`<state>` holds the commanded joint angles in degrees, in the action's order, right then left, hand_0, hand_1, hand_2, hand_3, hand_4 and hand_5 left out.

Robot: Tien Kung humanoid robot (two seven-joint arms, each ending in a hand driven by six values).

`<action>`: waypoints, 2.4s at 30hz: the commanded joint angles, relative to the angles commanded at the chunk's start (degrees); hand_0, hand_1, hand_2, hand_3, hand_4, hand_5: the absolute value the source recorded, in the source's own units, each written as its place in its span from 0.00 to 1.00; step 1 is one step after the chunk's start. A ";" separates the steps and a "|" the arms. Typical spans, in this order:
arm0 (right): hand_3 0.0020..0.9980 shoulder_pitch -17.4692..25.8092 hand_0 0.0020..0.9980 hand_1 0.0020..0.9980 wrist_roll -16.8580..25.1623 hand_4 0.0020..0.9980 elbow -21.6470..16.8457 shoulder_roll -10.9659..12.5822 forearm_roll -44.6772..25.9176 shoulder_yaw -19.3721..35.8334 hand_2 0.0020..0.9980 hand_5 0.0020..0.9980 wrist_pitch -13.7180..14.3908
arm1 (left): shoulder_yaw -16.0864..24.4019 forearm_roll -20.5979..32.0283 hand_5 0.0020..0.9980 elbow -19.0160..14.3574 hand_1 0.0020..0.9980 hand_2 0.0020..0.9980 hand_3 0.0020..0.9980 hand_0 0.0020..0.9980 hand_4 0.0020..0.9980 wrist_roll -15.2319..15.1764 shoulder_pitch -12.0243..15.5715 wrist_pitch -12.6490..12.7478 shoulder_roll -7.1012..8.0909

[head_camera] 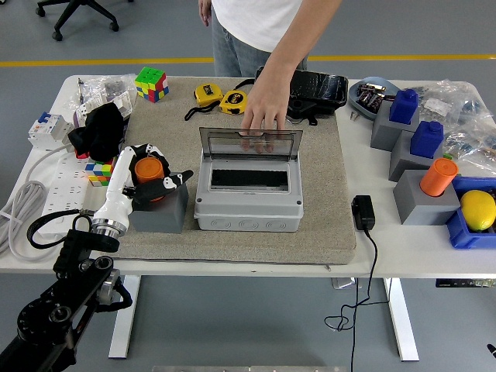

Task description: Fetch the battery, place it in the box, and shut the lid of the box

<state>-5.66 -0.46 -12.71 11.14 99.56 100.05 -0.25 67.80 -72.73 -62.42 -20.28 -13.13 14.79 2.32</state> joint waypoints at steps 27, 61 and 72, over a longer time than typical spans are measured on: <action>0.80 -0.36 0.81 0.75 0.03 1.00 0.10 0.17 0.39 0.85 0.74 1.00 -0.01 | -3.14 -20.41 0.15 -22.45 0.06 0.09 0.08 0.08 0.83 13.71 0.18 7.73 8.10; 0.80 -1.01 0.81 0.75 -0.17 1.00 0.27 0.71 -0.52 -1.34 0.74 1.00 0.17 | -28.01 -57.27 0.37 -25.79 0.12 0.15 0.15 0.13 0.63 23.78 -7.96 6.70 7.22; 0.80 -1.32 0.81 0.75 -0.23 1.00 0.42 0.57 -0.40 -1.45 0.74 1.00 0.25 | -29.57 -55.94 0.36 -14.53 0.14 0.16 0.18 0.14 0.62 21.61 -12.65 7.60 4.36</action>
<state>-6.98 -0.69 -12.28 11.70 99.16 98.60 0.00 38.23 -128.68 -76.95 1.33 -25.78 22.39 6.68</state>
